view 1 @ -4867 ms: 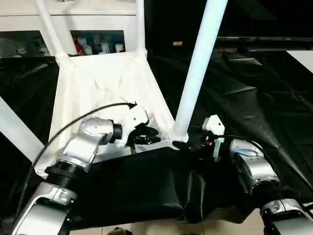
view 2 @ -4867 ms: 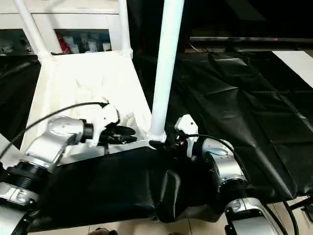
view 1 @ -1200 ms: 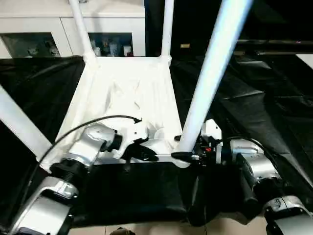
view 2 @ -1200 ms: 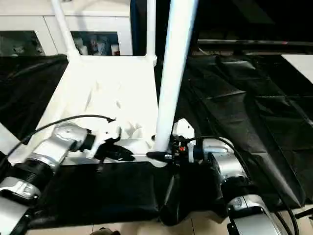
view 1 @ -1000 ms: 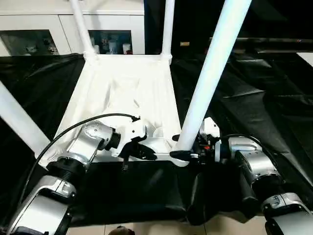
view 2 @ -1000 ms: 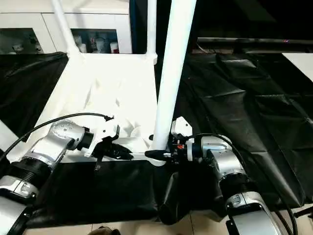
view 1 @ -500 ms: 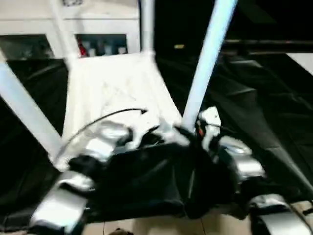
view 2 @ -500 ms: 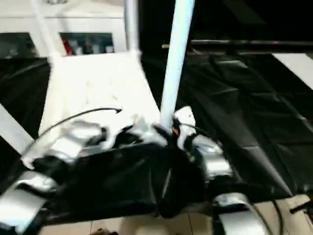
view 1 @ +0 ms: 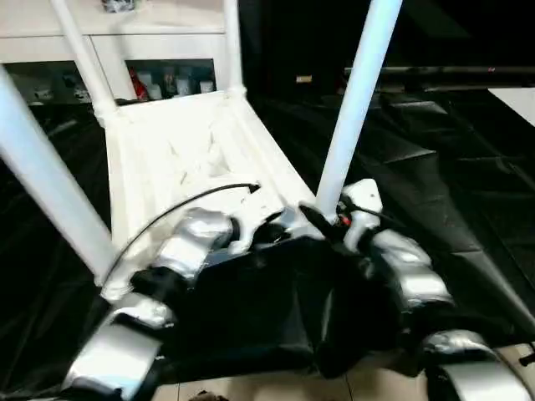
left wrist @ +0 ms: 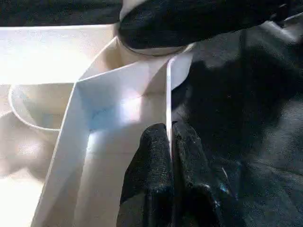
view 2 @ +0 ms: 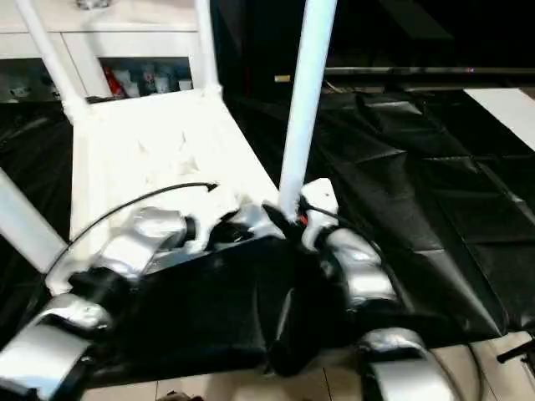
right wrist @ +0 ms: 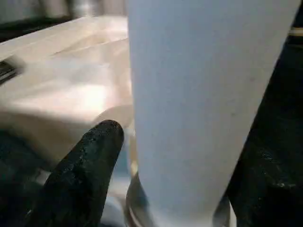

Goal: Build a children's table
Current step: Rotate leg to tighten

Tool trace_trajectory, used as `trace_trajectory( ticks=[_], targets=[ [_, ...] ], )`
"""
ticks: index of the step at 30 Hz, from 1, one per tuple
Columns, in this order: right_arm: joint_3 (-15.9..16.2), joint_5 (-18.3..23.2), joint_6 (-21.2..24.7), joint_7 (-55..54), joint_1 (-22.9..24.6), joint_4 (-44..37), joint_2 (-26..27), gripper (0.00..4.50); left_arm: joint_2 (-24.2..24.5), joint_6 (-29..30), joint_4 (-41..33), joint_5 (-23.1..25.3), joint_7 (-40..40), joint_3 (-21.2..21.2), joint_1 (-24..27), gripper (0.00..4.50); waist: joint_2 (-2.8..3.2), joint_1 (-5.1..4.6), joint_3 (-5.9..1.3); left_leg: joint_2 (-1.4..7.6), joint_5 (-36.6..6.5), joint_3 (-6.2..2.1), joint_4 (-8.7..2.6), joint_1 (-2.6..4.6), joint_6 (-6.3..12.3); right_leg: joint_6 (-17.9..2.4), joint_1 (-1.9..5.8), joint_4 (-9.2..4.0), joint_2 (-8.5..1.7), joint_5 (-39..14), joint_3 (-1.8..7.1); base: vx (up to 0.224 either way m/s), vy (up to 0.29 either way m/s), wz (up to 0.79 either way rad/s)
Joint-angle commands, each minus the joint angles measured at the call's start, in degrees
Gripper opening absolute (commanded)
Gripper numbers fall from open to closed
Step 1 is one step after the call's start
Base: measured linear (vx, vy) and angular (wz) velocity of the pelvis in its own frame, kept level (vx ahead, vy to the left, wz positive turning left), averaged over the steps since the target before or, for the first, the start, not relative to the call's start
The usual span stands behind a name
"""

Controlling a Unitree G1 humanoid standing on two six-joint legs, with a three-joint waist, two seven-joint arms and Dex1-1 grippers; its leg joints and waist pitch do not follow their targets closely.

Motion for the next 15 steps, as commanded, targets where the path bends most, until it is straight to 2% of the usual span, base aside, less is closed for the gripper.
trace_trajectory(
  ticks=[1,2,3,4,6,7,10,12,13,15],
  targets=[
    [4.6,1.0,3.1,10.9,1.3,-2.6,-0.7,3.27,0.3,-2.3,-1.6,-2.7,-7.1,-2.1,2.0,0.00,-0.78,0.11,-3.10,4.11,-17.1,-2.57,-4.60,1.24,3.09,-11.9,1.58,-4.63,-3.42,-14.5,2.65,0.000,0.000,0.00],
    [4.7,1.1,3.2,11.4,1.4,-2.8,-0.9,3.27,0.5,-2.4,-1.7,-2.7,-7.5,-2.2,2.1,0.00,-0.75,0.38,-3.17,4.21,-15.7,-2.50,-4.51,1.07,3.66,-12.3,1.81,-4.35,-3.37,-13.5,2.53,0.000,0.000,0.00],
    [5.4,1.8,4.4,15.5,2.1,-4.5,-2.6,3.27,1.9,-2.7,-2.9,-3.4,-11.1,-2.7,2.8,0.00,-0.86,0.37,-3.13,4.23,-15.0,-2.37,-4.51,1.04,3.92,-12.6,1.77,-4.28,-3.21,-12.9,2.48,0.000,0.000,0.00],
    [6.3,2.7,5.7,20.5,3.0,-6.6,-4.8,3.27,3.9,-2.4,-4.2,-4.1,-15.1,-3.1,3.4,0.00,-0.85,0.81,-3.21,4.38,-13.6,-2.30,-4.40,1.08,4.35,-13.0,1.96,-4.04,-3.11,-11.5,2.34,0.000,0.000,0.00],
    [6.9,3.2,6.7,24.1,3.3,-7.6,-6.4,3.27,5.6,-2.4,-5.2,-4.7,-18.8,-3.4,3.9,0.00,-0.55,1.02,-3.26,4.54,-12.2,-2.09,-4.24,1.20,4.80,-14.2,1.61,-3.48,-2.89,-9.0,2.30,0.000,0.000,0.00],
    [7.5,3.2,6.9,26.0,3.5,-8.1,-7.3,3.27,6.6,-2.1,-5.8,-5.1,-20.9,-3.6,4.1,0.00,-0.69,1.22,-3.38,4.51,-11.1,-1.99,-4.13,1.25,4.80,-14.9,1.70,-3.23,-2.93,-7.3,2.29,0.000,0.000,0.00],
    [8.2,3.0,7.2,28.9,3.5,-8.5,-8.5,3.27,8.0,-1.5,-6.7,-5.7,-24.1,-3.8,4.5,0.00,-0.45,1.81,-3.51,4.56,-9.3,-1.83,-3.95,1.53,5.02,-15.9,1.46,-2.76,-2.81,-4.4,2.24,0.000,0.000,0.00],
    [8.6,2.5,7.5,30.9,3.3,-8.6,-9.4,3.13,9.4,-2.3,-7.1,-5.4,-26.0,-4.3,4.7,0.00,-0.64,1.88,-3.34,4.55,-9.9,-1.85,-4.06,1.39,4.83,-15.9,1.49,-2.79,-2.86,-4.8,2.22,0.000,0.000,0.00],
    [8.6,2.4,7.5,31.0,3.2,-8.5,-9.4,3.03,9.6,-2.5,-6.9,-5.3,-26.0,-4.3,4.7,0.00,-0.54,1.89,-3.26,4.60,-11.0,-1.92,-4.25,1.36,4.16,-15.6,1.54,-2.93,-3.03,-6.4,2.26,0.000,0.000,0.00],
    [8.4,2.8,8.1,31.3,2.9,-8.5,-9.3,2.82,10.0,-3.2,-6.6,-5.0,-25.8,-4.2,4.7,0.00,-0.82,1.75,-3.08,4.65,-13.4,-1.98,-4.49,1.44,2.82,-15.0,1.48,-3.30,-3.17,-9.5,2.35,0.000,0.000,0.00]
  ],
)
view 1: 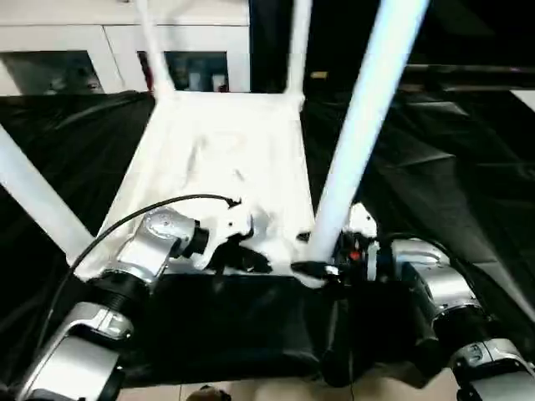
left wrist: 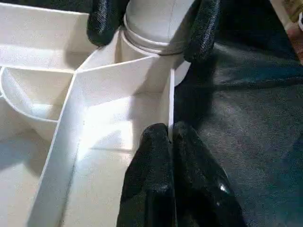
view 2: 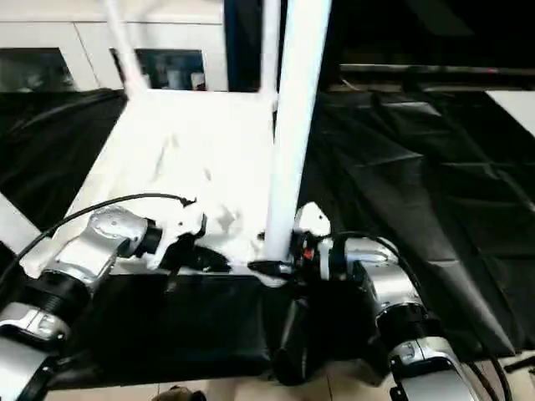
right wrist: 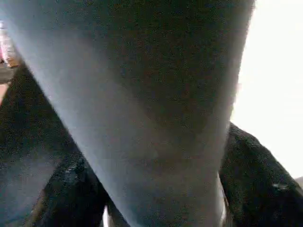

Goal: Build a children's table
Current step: Rotate leg to tighten

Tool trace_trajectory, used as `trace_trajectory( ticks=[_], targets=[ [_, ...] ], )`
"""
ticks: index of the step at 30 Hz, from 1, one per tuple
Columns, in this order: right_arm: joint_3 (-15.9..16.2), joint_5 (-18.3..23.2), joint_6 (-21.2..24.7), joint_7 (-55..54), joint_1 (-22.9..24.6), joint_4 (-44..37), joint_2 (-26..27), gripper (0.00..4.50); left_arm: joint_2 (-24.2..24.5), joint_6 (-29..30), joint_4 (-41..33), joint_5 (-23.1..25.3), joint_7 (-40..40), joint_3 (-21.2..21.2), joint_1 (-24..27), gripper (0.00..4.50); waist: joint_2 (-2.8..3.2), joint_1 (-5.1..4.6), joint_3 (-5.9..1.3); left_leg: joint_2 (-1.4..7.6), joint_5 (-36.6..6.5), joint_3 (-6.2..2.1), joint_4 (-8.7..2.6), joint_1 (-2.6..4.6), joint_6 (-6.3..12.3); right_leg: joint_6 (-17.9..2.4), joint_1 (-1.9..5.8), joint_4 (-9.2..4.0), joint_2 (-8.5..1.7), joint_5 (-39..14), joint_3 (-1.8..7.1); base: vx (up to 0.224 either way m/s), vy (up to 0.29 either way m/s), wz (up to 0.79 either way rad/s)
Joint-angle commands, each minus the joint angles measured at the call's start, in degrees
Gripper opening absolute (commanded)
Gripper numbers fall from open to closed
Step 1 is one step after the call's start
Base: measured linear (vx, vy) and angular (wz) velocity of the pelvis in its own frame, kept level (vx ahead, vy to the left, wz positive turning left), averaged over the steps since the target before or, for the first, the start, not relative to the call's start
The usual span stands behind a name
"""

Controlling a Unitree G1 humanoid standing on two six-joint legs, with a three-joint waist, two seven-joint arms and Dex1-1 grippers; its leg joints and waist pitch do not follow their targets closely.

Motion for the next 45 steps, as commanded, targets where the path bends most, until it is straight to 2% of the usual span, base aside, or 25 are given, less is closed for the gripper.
trace_trajectory(
  ticks=[1,4,6,7,10,11,12,14,16,17,18,21,22,23,25,26,27,29,32,35,36,39,40,41,45],
  targets=[
    [-0.1,-0.1,1.2,0.3,-0.2,-0.6,-0.6,2.82,-0.4,0.0,0.0,-0.6,-1.8,-1.4,1.1,0.00,-0.49,-0.22,-3.26,4.41,-14.3,-2.14,-4.64,1.96,2.00,-14.8,1.85,-3.47,-3.39,-11.3,2.58,0.000,0.000,0.00],
    [0.0,0.6,2.1,0.7,0.0,-1.4,-0.4,2.63,-0.3,0.1,-0.3,-0.8,-1.7,-1.1,1.2,0.00,-0.65,-0.16,-3.26,4.43,-14.3,-2.20,-4.71,2.00,1.25,-14.1,1.84,-3.49,-3.44,-12.4,2.66,0.000,0.000,0.00],
    [0.3,0.9,2.8,1.2,0.5,-2.0,-0.2,2.60,-0.4,0.6,-0.8,-1.1,-1.4,-0.8,1.4,0.00,-0.96,-0.15,-3.37,4.39,-13.0,-2.13,-4.58,1.96,1.62,-14.3,1.89,-3.30,-3.38,-10.8,2.63,0.000,0.000,0.00],
    [0.4,0.9,2.9,1.1,0.9,-2.3,0.1,2.59,-0.8,0.5,-0.7,-1.0,-0.1,-0.4,1.5,0.00,-0.80,-0.11,-3.40,4.38,-12.2,-2.10,-4.50,1.94,1.98,-14.5,1.87,-3.17,-3.39,-9.9,2.62,0.000,0.000,0.00],
    [-0.8,0.6,3.6,-3.9,1.7,-1.6,1.9,2.58,-2.8,0.2,2.1,0.5,8.3,1.4,0.2,0.00,-0.95,-0.03,-3.25,4.34,-11.8,-2.06,-4.45,1.88,2.51,-14.4,1.80,-3.34,-3.47,-10.3,2.65,0.000,0.000,0.00],
    [-2.1,-0.1,3.1,-9.2,1.5,0.0,3.3,2.58,-3.8,0.2,3.5,1.0,12.0,2.2,-0.5,0.00,-1.34,-0.12,-3.24,4.32,-12.2,-2.03,-4.45,1.84,2.54,-14.2,1.74,-3.42,-3.46,-11.1,2.65,0.000,0.000,0.00],
    [-3.1,-0.6,2.7,-13.4,1.2,1.3,4.4,2.58,-4.6,0.3,4.4,1.3,14.6,2.8,-1.0,0.00,-1.18,-0.29,-2.95,4.25,-14.3,-2.16,-4.65,2.10,1.35,-13.6,1.36,-3.84,-3.62,-14.6,2.77,0.000,0.000,0.00],
    [-4.6,-1.7,2.2,-21.0,0.7,3.7,6.4,2.57,-5.9,1.1,5.5,2.0,19.1,3.5,-1.8,0.00,-1.35,-0.69,-2.78,4.30,-18.6,-2.82,-5.04,2.22,-1.33,-10.8,1.40,-4.88,-4.18,-23.7,2.86,0.000,0.000,0.00],
    [-6.2,-3.1,1.9,-31.5,-0.1,7.1,8.5,2.57,-8.1,2.5,6.3,2.5,23.7,3.8,-2.3,0.00,-1.44,-1.37,-2.68,4.14,-20.2,-3.20,-5.37,1.97,-2.69,-9.3,1.45,-5.05,-4.00,-26.3,2.64,0.000,0.000,0.00],
    [-6.9,-3.7,1.8,-35.9,-0.4,8.4,9.4,2.57,-9.3,3.3,6.6,2.7,25.8,4.1,-2.5,0.00,-1.33,-1.57,-2.71,4.14,-20.7,-3.25,-5.39,2.06,-2.99,-9.0,1.31,-5.09,-4.05,-26.9,2.67,0.000,0.000,0.00],
    [-7.5,-4.8,1.5,-42.6,-1.0,10.3,10.8,2.56,-11.6,4.6,6.9,2.7,28.9,4.3,-2.6,0.00,-0.75,-2.04,-2.74,4.04,-22.6,-3.19,-5.29,2.62,-3.74,-8.6,0.72,-5.66,-4.01,-28.0,2.80,0.000,0.000,0.00],
    [-8.4,-5.3,1.6,-49.4,-2.0,11.9,14.0,2.56,-16.3,5.8,7.2,2.9,32.8,3.9,-2.7,0.00,-1.08,-2.52,-2.79,3.80,-23.6,-3.32,-5.16,2.55,-2.89,-7.6,0.76,-6.06,-4.02,-30.0,2.72,0.000,0.000,0.00],
    [-8.8,-4.7,1.8,-49.3,-2.3,12.1,14.9,2.56,-17.3,5.9,7.2,3.0,33.3,3.7,-2.7,0.00,0.21,-2.21,-2.87,3.85,-23.7,-3.45,-5.11,2.83,-2.97,-7.7,0.70,-6.11,-4.11,-29.4,2.78,0.000,0.000,0.00],
    [-8.8,-4.7,1.8,-49.3,-2.3,12.1,14.9,2.56,-17.3,5.9,7.2,3.0,33.3,3.7,-2.7,0.00,-0.20,-2.48,-2.76,3.85,-24.2,-3.21,-5.22,2.80,-2.84,-7.7,0.54,-6.39,-3.74,-28.9,2.74,0.000,0.000,0.00],
    [-8.1,-3.9,-1.1,-44.0,-2.4,11.1,16.7,2.56,-18.8,5.5,7.0,3.3,32.6,2.3,-2.6,0.00,0.01,-2.39,-3.14,3.78,-23.4,-3.11,-5.34,2.54,-2.14,-8.4,1.03,-6.02,-3.43,-23.8,2.61,0.000,0.000,0.00],
    [-7.7,-4.0,-1.7,-42.9,-2.4,10.9,16.8,2.91,-19.0,5.4,7.1,3.3,32.6,2.2,-2.6,0.00,-0.08,-2.33,-3.24,3.78,-22.7,-3.08,-5.34,2.44,-1.79,-8.7,1.17,-5.83,-3.45,-22.3,2.62,0.000,0.000,0.00],
    [-7.5,-3.7,-2.1,-41.9,-2.6,10.5,16.5,3.26,-18.5,5.2,7.0,3.3,31.7,2.0,-2.6,0.00,0.28,-2.21,-3.33,3.82,-21.6,-3.03,-5.33,2.34,-1.31,-9.5,1.30,-5.52,-3.41,-19.8,2.66,0.000,0.000,0.00],
    [-6.6,-4.2,-3.5,-40.0,-2.9,10.0,15.1,3.26,-17.5,4.9,6.8,3.3,30.3,2.0,-2.5,0.00,0.46,-2.28,-3.49,3.76,-20.5,-2.92,-5.29,2.16,-0.78,-10.4,1.59,-5.19,-3.25,-17.0,2.57,0.000,0.000,0.00],
    [-6.3,-3.5,-4.1,-36.5,-3.1,8.9,13.5,3.58,-16.3,4.5,6.4,3.3,28.0,2.0,-2.3,0.00,0.32,-2.26,-3.61,3.68,-19.9,-2.76,-5.06,2.06,0.47,-11.1,1.82,-5.26,-3.35,-16.9,2.48,0.000,0.000,0.00],
    [-5.3,-1.9,-3.3,-27.2,-2.4,5.9,10.2,3.58,-14.1,3.3,5.7,2.7,23.3,1.7,-2.0,0.00,0.20,-2.06,-3.70,3.64,-18.4,-2.70,-4.82,1.89,1.47,-11.4,2.01,-5.25,-3.50,-16.9,2.50,0.000,0.000,0.00],
    [-4.3,-0.6,-2.0,-19.9,-1.3,3.0,7.4,3.58,-11.8,2.1,4.2,1.7,17.7,1.0,-1.1,0.00,-0.28,-1.95,-3.78,3.69,-17.1,-2.58,-4.69,1.80,2.56,-11.4,2.25,-5.20,-3.38,-15.9,2.44,0.000,0.000,0.00],
    [-2.7,0.2,-0.7,-12.2,0.1,-0.1,3.8,3.58,-8.5,1.6,1.8,0.2,10.4,0.3,0.1,0.00,0.19,-1.39,-4.04,4.04,-11.9,-2.42,-4.44,1.36,4.69,-12.9,2.60,-4.00,-3.08,-10.1,2.15,0.000,0.000,0.00],
    [-2.2,0.5,0.1,-9.6,0.4,-1.1,2.6,3.58,-7.2,1.5,1.2,0.0,8.0,-0.1,0.4,0.00,-0.26,-1.24,-4.16,4.12,-10.7,-2.24,-4.15,1.60,5.34,-13.9,2.50,-3.60,-3.04,-7.8,2.14,0.000,0.000,0.00],
    [-1.9,0.8,0.6,-7.8,0.6,-1.7,1.8,3.58,-6.2,1.3,0.8,-0.1,6.3,-0.4,0.6,0.00,-0.11,-1.25,-4.13,4.11,-10.2,-2.20,-4.07,1.46,5.71,-14.4,2.39,-3.38,-3.03,-7.0,2.18,0.000,0.000,0.00],
    [-0.2,0.9,2.4,-0.8,0.9,-3.0,-1.1,3.58,-2.2,1.0,-0.1,-0.5,0.4,-0.8,0.9,0.00,-0.54,-0.43,-4.09,4.29,-9.8,-1.98,-3.88,1.88,5.60,-15.7,1.98,-3.04,-2.98,-6.7,2.26,0.000,0.000,0.00]
  ],
)
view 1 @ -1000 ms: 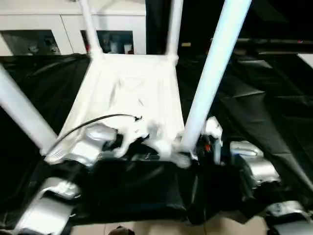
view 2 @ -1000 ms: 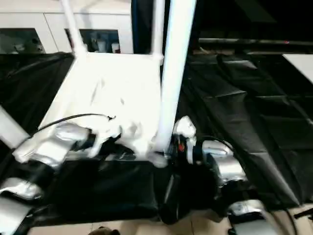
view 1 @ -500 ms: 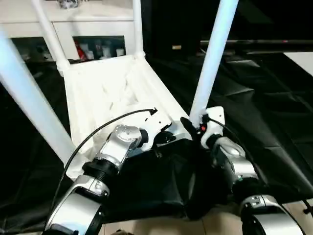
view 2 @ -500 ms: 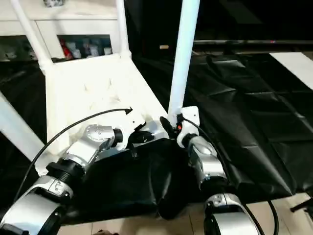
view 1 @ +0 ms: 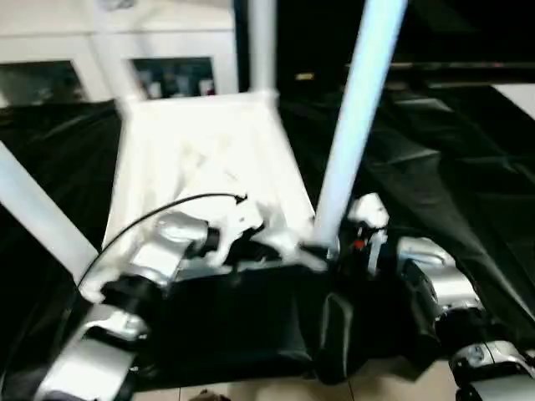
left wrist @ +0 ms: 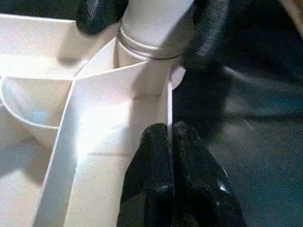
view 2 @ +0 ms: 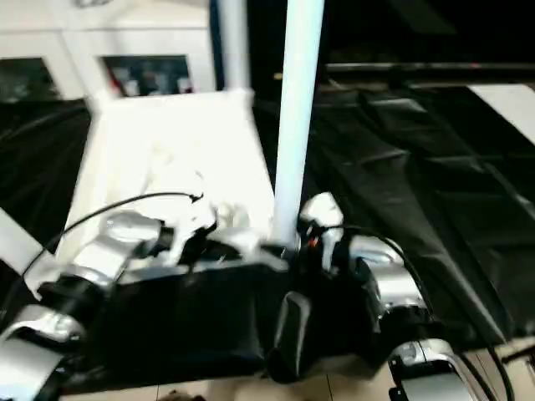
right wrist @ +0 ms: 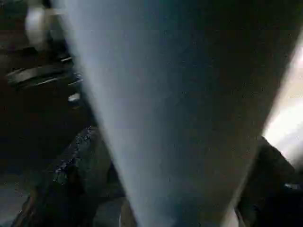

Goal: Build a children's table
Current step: Rotate leg to tighten

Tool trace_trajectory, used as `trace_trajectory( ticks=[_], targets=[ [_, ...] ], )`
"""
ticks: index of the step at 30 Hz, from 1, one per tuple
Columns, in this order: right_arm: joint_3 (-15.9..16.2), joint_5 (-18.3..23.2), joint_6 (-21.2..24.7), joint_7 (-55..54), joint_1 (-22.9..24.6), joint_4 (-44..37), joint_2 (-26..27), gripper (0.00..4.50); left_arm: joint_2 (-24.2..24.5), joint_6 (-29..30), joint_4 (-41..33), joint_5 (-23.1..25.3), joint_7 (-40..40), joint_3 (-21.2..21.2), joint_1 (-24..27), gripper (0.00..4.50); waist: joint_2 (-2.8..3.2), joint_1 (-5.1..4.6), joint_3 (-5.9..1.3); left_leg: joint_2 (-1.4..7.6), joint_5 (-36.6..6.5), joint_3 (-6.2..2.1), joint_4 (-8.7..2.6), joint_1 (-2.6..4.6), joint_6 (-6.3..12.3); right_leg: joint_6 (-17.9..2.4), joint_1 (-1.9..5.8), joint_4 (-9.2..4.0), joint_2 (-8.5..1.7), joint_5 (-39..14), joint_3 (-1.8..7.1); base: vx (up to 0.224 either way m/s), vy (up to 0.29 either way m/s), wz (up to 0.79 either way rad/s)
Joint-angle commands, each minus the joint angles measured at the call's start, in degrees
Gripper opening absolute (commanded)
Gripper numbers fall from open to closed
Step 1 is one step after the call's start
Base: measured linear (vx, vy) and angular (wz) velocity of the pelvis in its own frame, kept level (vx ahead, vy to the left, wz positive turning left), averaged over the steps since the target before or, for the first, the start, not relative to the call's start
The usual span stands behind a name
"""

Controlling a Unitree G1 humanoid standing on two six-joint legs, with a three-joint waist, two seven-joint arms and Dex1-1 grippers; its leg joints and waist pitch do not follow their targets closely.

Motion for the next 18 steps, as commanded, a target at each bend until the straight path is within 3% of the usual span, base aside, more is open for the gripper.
trace_trajectory(
  ticks=[1,4,6,12,18],
  targets=[
    [0.9,0.1,0.9,2.3,0.2,-0.8,-0.7,3.58,0.1,-0.1,-0.6,-0.2,-2.8,-1.7,0.7,0.00,-0.61,0.03,-3.71,4.30,-10.0,-1.86,-3.85,1.81,5.03,-15.8,1.92,-2.94,-3.09,-7.4,2.42,0.000,0.000,0.00],
    [2.0,-0.4,1.5,4.7,-0.1,-0.6,-1.3,3.58,2.0,0.2,-1.1,-0.7,-5.0,-1.5,0.9,0.00,-0.82,0.09,-3.45,4.33,-12.9,-1.95,-4.29,1.88,2.60,-15.4,1.88,-3.12,-3.17,-10.0,2.48,0.000,0.000,0.00],
    [2.4,-0.5,2.1,5.3,-0.4,-0.5,-1.0,3.34,2.6,0.4,-1.3,-0.9,-5.4,-1.2,1.0,0.00,-0.86,-0.01,-3.37,4.32,-14.1,-2.01,-4.43,1.87,1.35,-15.1,1.92,-3.24,-3.36,-11.2,2.59,0.000,0.000,0.00],
    [3.1,-0.1,3.7,6.2,-0.2,-1.1,-0.5,2.90,2.2,0.8,-1.9,-1.4,-4.4,-0.9,1.5,0.00,-1.57,0.04,-3.21,4.23,-12.2,-1.91,-4.22,1.78,1.87,-14.8,1.93,-3.14,-3.46,-10.4,2.71,0.000,0.000,0.00],
    [3.0,0.4,4.6,6.3,1.6,-2.7,-0.6,2.61,1.3,1.3,-2.5,-1.9,-3.3,-0.7,2.1,0.00,-1.39,0.12,-3.20,4.20,-11.7,-1.92,-4.13,1.84,2.28,-14.6,1.97,-3.19,-3.41,-10.4,2.69,0.000,0.000,0.00]
  ],
)
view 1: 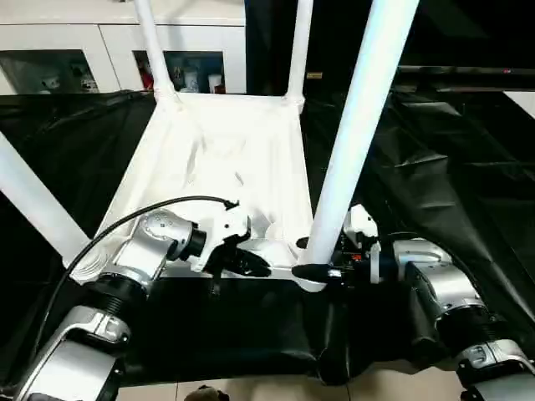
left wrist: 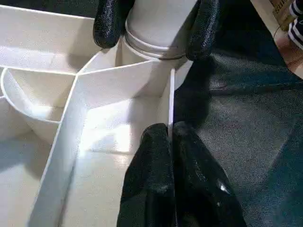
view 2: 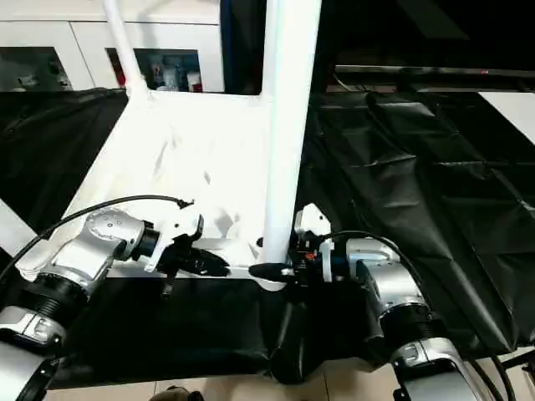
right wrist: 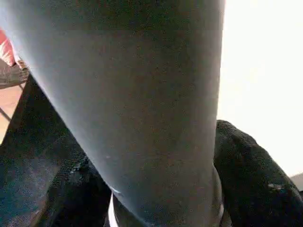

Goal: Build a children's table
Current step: Rotate leg to tighten

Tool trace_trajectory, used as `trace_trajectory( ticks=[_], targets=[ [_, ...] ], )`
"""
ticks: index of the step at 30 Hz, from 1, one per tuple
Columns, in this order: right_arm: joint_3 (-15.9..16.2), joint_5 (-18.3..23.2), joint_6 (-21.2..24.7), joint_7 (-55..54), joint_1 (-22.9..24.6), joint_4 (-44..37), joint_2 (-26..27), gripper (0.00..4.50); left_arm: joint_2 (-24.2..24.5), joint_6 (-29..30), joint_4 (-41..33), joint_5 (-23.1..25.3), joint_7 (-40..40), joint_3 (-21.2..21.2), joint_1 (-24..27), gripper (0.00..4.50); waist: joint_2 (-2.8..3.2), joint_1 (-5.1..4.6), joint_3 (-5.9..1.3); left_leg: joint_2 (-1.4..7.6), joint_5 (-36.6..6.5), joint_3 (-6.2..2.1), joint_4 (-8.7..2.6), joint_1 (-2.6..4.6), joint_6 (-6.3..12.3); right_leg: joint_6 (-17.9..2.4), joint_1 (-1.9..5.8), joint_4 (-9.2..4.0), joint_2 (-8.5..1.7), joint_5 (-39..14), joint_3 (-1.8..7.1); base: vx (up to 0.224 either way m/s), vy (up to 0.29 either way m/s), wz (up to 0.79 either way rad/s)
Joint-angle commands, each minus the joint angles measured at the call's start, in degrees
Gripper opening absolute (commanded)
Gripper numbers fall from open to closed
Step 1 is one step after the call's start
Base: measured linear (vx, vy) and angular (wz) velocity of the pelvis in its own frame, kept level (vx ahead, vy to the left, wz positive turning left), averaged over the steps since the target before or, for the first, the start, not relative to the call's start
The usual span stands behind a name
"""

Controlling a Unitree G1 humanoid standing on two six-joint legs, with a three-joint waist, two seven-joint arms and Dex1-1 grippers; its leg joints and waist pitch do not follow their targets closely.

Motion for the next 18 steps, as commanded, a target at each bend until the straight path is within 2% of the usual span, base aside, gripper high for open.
trace_trajectory(
  ticks=[1,4,5,6,8,9,10,12,13,15,16,18],
  targets=[
    [1.1,0.3,1.2,1.4,1.4,-1.6,0.1,2.59,-1.1,0.8,-0.2,-1.0,1.3,-0.4,0.8,0.00,-0.46,-0.13,-3.50,4.23,-11.9,-2.00,-4.32,1.83,2.18,-14.3,1.92,-3.33,-3.28,-10.6,2.61,0.000,0.000,0.00],
    [-0.2,-0.5,0.6,-3.4,2.2,-1.5,0.9,2.58,-2.7,0.8,1.2,-0.4,5.1,0.4,0.1,0.00,0.02,-0.31,-3.40,4.20,-13.2,-2.07,-4.43,1.88,1.38,-14.2,1.81,-3.46,-3.24,-11.3,2.64,0.000,0.000,0.00],
    [-0.3,-0.6,0.5,-3.9,2.2,-1.4,1.0,2.58,-2.8,0.8,1.3,-0.3,5.4,0.4,0.1,0.00,-0.11,-0.37,-3.34,4.19,-13.9,-2.06,-4.51,1.92,1.09,-14.0,1.76,-3.63,-3.22,-11.9,2.65,0.000,0.000,0.00],
    [-1.4,-2.9,-0.6,-11.8,1.9,0.7,2.5,2.57,-4.6,0.2,3.4,0.4,10.2,1.4,-1.0,0.00,0.13,-0.59,-3.09,4.13,-16.4,-2.30,-4.75,2.03,-0.09,-13.3,1.65,-4.05,-3.35,-15.4,2.73,0.000,0.000,0.00],
    [-3.3,-5.0,-1.3,-22.9,1.2,3.9,4.9,2.57,-7.2,-0.8,5.6,1.3,15.9,2.3,-2.2,0.00,-0.10,-1.07,-2.93,3.96,-18.6,-2.37,-4.83,2.17,-1.19,-12.4,1.44,-4.56,-3.40,-18.7,2.81,0.000,0.000,0.00],
    [-5.4,-5.2,-0.2,-30.8,0.5,6.0,7.0,2.57,-9.3,-0.8,7.3,2.0,20.6,2.8,-3.2,0.00,-0.21,-1.53,-2.74,3.79,-20.6,-2.65,-4.93,2.35,-2.47,-11.3,1.22,-4.95,-3.52,-22.7,2.79,0.000,0.000,0.00],
    [-5.8,-5.2,0.0,-32.3,0.4,6.4,7.4,2.56,-9.7,-0.7,7.6,2.1,21.5,2.9,-3.4,0.00,-0.32,-1.97,-2.74,3.73,-22.1,-3.01,-4.99,2.47,-3.39,-10.0,1.24,-5.31,-3.65,-26.4,2.64,-0.055,-0.001,-0.04],
    [-8.2,-4.8,1.0,-40.5,-0.4,8.3,9.9,2.54,-12.1,0.0,8.7,2.6,26.0,3.3,-4.2,0.00,-0.46,-2.55,-2.66,3.70,-23.2,-3.23,-5.01,2.39,-3.11,-8.3,1.15,-5.86,-3.73,-29.6,2.58,-0.028,-0.001,-0.02],
    [-8.7,-4.9,1.4,-43.7,-0.8,9.3,11.1,2.54,-13.7,0.4,9.4,2.9,29.2,3.7,-4.6,0.00,-0.58,-2.72,-2.60,3.72,-23.7,-3.24,-4.97,2.54,-2.81,-7.7,0.74,-6.12,-3.70,-30.8,2.62,0.000,0.000,0.00],
    [-8.8,-5.6,1.1,-48.7,-1.6,11.1,13.1,2.54,-16.4,1.0,10.4,3.2,34.5,4.2,-5.5,0.00,-0.42,-2.83,-2.56,3.67,-24.4,-3.26,-4.88,2.75,-2.65,-7.3,0.44,-6.47,-3.70,-31.9,2.58,0.000,0.000,0.00],
    [-9.2,-5.2,0.4,-51.2,-2.7,12.7,15.1,2.54,-18.3,1.3,10.8,3.5,37.7,4.4,-5.8,0.00,-0.63,-2.90,-2.66,3.66,-24.3,-3.34,-4.99,2.56,-2.50,-7.0,0.68,-6.42,-3.58,-31.4,2.44,0.000,0.000,0.00],
    [-8.4,-6.6,-0.8,-52.2,-3.9,13.8,16.6,2.54,-19.6,0.8,11.1,3.9,38.3,4.2,-5.9,0.00,-0.45,-2.96,-2.69,3.72,-24.3,-3.32,-5.12,2.46,-2.27,-7.2,0.65,-6.40,-3.52,-29.8,2.39,0.000,0.000,0.00]
  ],
)
